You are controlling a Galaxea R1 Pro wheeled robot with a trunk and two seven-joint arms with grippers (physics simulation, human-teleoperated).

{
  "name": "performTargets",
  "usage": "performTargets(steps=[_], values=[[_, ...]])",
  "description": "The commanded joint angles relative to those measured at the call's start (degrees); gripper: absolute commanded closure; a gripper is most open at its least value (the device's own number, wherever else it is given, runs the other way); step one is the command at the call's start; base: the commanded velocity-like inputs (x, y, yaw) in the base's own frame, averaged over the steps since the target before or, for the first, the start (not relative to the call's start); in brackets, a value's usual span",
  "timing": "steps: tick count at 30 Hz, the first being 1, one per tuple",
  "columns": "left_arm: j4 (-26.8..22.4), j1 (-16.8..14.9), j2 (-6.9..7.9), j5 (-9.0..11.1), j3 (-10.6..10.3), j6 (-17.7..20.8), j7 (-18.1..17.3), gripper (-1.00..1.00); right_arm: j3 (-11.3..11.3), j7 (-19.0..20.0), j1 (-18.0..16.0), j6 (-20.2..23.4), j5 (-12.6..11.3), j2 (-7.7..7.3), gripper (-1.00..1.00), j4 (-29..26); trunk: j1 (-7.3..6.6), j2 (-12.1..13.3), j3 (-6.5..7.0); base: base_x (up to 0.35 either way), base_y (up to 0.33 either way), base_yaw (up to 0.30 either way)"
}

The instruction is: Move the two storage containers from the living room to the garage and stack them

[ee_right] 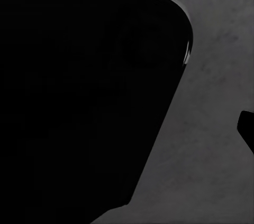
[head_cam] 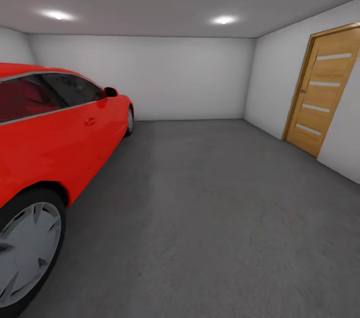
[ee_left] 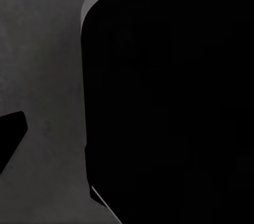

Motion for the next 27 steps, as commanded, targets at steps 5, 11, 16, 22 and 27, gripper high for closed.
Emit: performTargets(steps=[5, 11, 16, 22, 27], values=[[0.0, 0.0, 0.01, 0.0, 0.0, -0.1, 0.0, -1.00, 0.5, 0.1, 0.0, -0.2, -0.6, -0.07, -1.00, 0.0, 0.00, 0.0, -0.04, 0.000, 0.000, -0.245], [0.0, 0.0, 0.02, 0.0, 0.0, -0.1, 0.0, -1.00, 0.5, 0.1, 0.0, -0.2, -0.6, 0.01, -1.00, 0.0, 0.00, 0.0, -0.04, 0.000, 0.000, -0.245], [0.0, 0.0, 0.02, 0.0, 0.0, -0.1, 0.0, -1.00, 0.5, 0.1, 0.0, -0.2, -0.6, 0.02, -1.00, 0.0, 0.00, 0.0, -0.04, 0.000, 0.000, -0.245], [0.0, 0.0, -0.04, 0.0, 0.1, -0.1, 0.0, -1.00, 0.5, 0.1, 0.0, -0.2, -0.6, 0.02, -1.00, 0.0, 0.00, 0.0, -0.04, 0.000, 0.000, -0.245], [0.0, 0.0, -0.06, 0.3, 0.2, -0.1, 0.0, -1.00, 0.5, 0.1, 0.0, -0.2, -0.6, 0.02, -1.00, 0.0, 0.00, 0.0, -0.04, 0.000, 0.000, -0.245]])
